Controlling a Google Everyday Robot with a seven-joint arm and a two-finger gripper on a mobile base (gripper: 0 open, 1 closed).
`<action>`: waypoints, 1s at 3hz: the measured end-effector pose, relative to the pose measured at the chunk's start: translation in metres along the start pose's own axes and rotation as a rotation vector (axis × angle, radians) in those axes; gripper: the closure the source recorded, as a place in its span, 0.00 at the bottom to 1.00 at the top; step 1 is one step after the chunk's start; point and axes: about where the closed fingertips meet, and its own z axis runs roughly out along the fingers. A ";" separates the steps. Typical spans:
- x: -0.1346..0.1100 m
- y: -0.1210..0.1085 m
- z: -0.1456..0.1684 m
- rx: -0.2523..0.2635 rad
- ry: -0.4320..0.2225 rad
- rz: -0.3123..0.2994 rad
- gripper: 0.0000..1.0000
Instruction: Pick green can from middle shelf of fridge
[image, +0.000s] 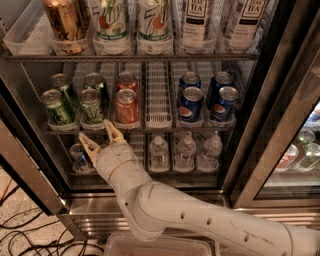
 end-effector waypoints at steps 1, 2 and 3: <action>0.000 0.000 0.000 0.000 0.000 0.000 0.57; 0.000 0.000 0.000 0.000 0.000 0.000 0.38; 0.000 0.000 0.000 0.000 0.000 0.000 0.25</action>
Offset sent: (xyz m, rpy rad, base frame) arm 0.0000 0.0000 0.0000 0.0000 0.0000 0.0000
